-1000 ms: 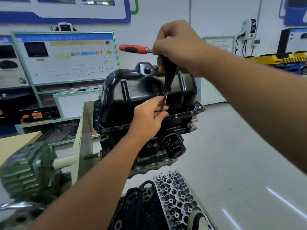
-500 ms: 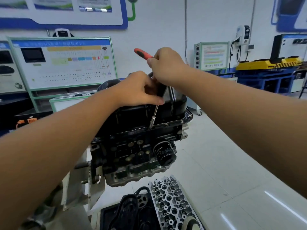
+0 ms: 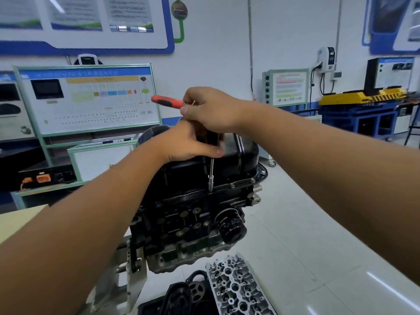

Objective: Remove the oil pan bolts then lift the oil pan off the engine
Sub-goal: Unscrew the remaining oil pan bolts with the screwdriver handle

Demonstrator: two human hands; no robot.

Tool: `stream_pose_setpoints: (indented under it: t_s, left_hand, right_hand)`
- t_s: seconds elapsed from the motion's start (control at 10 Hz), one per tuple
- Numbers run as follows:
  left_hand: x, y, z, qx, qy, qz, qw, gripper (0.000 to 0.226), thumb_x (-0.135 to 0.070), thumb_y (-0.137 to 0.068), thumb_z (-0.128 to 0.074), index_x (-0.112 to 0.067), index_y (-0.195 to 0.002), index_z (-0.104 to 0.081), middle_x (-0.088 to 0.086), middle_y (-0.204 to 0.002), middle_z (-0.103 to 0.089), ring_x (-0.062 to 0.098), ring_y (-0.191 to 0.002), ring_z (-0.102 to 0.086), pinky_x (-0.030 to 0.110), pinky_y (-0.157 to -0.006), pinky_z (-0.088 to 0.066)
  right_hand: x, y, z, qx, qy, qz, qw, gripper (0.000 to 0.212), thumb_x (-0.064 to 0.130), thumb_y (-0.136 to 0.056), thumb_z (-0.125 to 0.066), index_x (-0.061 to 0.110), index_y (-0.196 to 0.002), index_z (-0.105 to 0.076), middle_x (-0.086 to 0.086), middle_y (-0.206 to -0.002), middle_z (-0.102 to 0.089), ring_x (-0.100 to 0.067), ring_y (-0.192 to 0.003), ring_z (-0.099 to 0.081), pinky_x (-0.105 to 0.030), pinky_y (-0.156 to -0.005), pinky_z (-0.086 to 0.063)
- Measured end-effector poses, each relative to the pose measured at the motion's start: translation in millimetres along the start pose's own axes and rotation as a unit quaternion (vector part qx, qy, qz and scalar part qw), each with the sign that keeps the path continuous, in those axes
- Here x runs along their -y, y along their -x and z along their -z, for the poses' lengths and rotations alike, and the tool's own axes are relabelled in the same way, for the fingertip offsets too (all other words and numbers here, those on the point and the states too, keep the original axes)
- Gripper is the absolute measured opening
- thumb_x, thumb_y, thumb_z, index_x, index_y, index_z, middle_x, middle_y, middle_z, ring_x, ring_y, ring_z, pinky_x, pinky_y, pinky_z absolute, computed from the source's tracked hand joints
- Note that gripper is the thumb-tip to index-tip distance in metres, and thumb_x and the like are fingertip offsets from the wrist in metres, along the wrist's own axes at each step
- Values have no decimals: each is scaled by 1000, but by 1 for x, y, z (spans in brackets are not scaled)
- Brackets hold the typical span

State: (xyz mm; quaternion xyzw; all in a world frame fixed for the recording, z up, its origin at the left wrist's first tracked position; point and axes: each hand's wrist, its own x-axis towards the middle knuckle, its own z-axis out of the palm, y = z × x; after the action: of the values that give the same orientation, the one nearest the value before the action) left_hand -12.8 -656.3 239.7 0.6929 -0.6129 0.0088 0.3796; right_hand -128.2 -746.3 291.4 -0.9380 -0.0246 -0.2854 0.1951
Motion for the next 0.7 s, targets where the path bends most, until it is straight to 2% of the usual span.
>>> stream_pose_setpoints:
  t_s: [0.1, 0.2, 0.3, 0.4, 0.5, 0.6, 0.7]
  left_hand:
    - [-3, 0, -5, -4, 4, 5, 1000, 19, -26, -76, -82, -17, -89, -73, -2, -88, -77, 10, -88, -72, 23, -87, -55]
    - [-5, -3, -7, 5, -2, 14, 1000, 13, -9, -85, -82, -17, -85, -71, -9, -77, -74, 4, -77, -68, 15, -77, -49]
    - [-7, -1, -9, -16, 9, 21, 1000, 14, -5, -85, -81, -9, -93, -71, 2, -88, -76, 18, -87, -73, 28, -86, -53]
    - [-9, 7, -21, -118, 58, 13, 991, 23, 4, -83, -79, 0, -104, -70, 16, -103, -76, 32, -100, -72, 43, -93, -57]
    - [-21, 10, -38, -225, 121, 4, 967, 19, -5, -74, -79, -22, -81, -74, -2, -81, -77, 13, -77, -72, 36, -74, -58]
    - [-30, 4, -47, -292, 276, 35, 915, 25, -38, -54, -67, -28, -75, -76, -4, -78, -75, 18, -80, -67, 42, -78, -57]
    - [-13, -2, -55, -309, 335, 68, 887, 46, -28, -80, -58, -6, -119, -66, 18, -117, -70, 34, -109, -67, 53, -102, -52]
  right_hand:
    - [10, -5, -3, 30, 77, -14, 996, 31, 18, -108, -43, 16, -135, -56, -7, -128, -62, -27, -117, -55, -28, -83, -43]
    - [17, -19, 8, 43, 135, -53, 988, 26, 15, -104, -45, 6, -120, -63, -9, -115, -62, -26, -101, -57, -28, -65, -39]
    - [21, -31, 9, 22, 102, -86, 991, 18, 20, -107, -49, 7, -99, -59, -6, -95, -61, -16, -74, -52, -24, -58, -38]
    - [17, -34, -1, -6, 116, -120, 986, 34, 11, -108, -42, 10, -74, -45, -9, -104, -64, -21, -84, -57, -24, -67, -41]
    - [15, -36, -7, -53, 101, -160, 981, 33, 8, -103, -42, 14, -71, -40, -2, -80, -48, -21, -81, -49, -25, -66, -40]
    - [21, -37, -15, -67, 83, -173, 979, 27, 8, -98, -44, 17, -72, -39, 0, -78, -43, -21, -79, -50, -29, -70, -43]
    - [33, -28, -29, -68, 35, -133, 988, 21, 8, -93, -45, 20, -76, -42, 1, -84, -51, -23, -90, -60, -37, -83, -54]
